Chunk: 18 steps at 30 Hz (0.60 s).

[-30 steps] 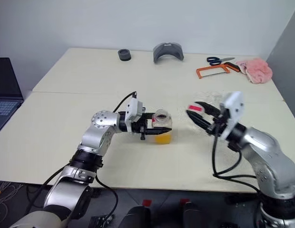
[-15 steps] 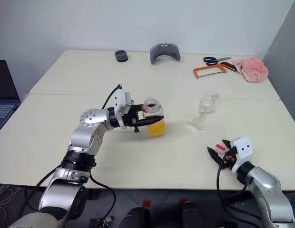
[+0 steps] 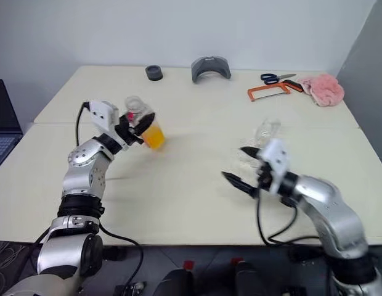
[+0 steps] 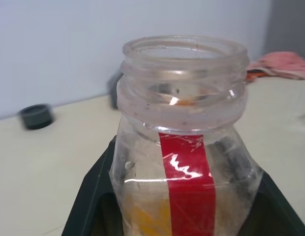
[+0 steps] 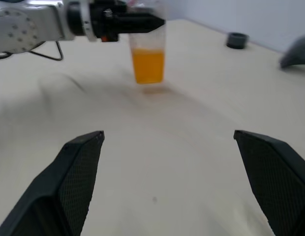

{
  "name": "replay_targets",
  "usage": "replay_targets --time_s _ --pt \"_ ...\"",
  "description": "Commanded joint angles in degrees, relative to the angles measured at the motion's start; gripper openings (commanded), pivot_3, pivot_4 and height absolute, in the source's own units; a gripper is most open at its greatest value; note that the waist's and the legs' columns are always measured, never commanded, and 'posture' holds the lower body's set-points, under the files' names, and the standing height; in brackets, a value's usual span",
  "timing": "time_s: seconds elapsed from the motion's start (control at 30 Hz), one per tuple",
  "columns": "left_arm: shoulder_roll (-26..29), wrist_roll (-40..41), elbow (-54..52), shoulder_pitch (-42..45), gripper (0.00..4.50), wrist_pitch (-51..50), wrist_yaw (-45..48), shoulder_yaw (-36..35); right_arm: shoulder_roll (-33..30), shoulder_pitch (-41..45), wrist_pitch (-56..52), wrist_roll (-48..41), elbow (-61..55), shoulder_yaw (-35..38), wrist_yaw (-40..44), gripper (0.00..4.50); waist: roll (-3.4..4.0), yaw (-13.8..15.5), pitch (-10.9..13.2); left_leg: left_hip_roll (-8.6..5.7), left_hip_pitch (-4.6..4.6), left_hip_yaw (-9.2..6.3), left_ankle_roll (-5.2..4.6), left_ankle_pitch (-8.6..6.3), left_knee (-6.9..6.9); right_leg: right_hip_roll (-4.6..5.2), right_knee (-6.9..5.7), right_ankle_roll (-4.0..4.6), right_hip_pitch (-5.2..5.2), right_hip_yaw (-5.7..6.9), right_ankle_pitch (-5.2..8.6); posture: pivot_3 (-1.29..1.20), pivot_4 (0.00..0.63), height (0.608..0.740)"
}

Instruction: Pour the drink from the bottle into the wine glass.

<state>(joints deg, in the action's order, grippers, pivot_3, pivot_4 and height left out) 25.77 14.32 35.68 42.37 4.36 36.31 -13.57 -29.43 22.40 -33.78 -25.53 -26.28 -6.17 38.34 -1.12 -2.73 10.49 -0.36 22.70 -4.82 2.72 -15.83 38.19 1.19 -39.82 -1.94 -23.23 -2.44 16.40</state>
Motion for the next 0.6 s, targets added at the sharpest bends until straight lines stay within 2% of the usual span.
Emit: replay_targets --time_s 0.03,0.17,0.4,0.47,0.6 --pt "1.29 0.17 2.32 2.78 1.8 3.59 -4.14 -2.71 3.83 7.55 -1.27 2.82 3.98 -5.63 -0.95 4.5 -0.03 0.22 -0.02 -0.01 0.05 -0.02 0.05 0.03 0.01 0.06 -0.01 0.0 -0.03 0.01 0.0 0.0 0.15 0.74" --pt "1.71 0.08 7.14 3.88 1.8 5.33 -7.03 -3.95 9.68 14.5 -0.74 5.46 10.14 -10.3 -1.02 4.5 -0.1 0.87 -0.06 -0.03 0.15 -0.1 0.14 0.08 0.06 0.2 0.03 0.0 -0.07 0.07 -0.01 0.0 0.15 0.74" --pt "2.72 -0.39 13.85 4.35 1.8 5.78 -11.51 -4.95 15.01 18.9 0.36 9.46 16.46 -13.92 -1.03 4.5 -0.18 0.8 -0.11 -0.08 0.17 -0.12 0.18 0.1 0.04 0.21 -0.01 0.01 -0.13 0.11 -0.01 0.0 0.15 0.74" --pt "2.77 0.21 14.79 4.51 2.52 5.72 -11.39 -5.24 15.59 19.01 0.25 10.12 16.84 -13.74 -1.17 4.5 -0.19 0.69 -0.12 -0.1 0.15 -0.09 0.16 0.09 0.03 0.18 -0.07 0.01 -0.17 0.11 -0.01 0.0 0.15 0.74" --pt "2.97 -0.68 15.05 4.07 3.66 6.16 -10.93 -4.34 15.99 18.43 -0.49 10.35 16.19 -13.19 -1.11 4.5 -0.19 0.43 -0.12 -0.09 0.14 -0.05 0.15 0.08 0.01 0.18 -0.1 0.01 -0.21 0.1 -0.01 0.0 0.15 0.74"
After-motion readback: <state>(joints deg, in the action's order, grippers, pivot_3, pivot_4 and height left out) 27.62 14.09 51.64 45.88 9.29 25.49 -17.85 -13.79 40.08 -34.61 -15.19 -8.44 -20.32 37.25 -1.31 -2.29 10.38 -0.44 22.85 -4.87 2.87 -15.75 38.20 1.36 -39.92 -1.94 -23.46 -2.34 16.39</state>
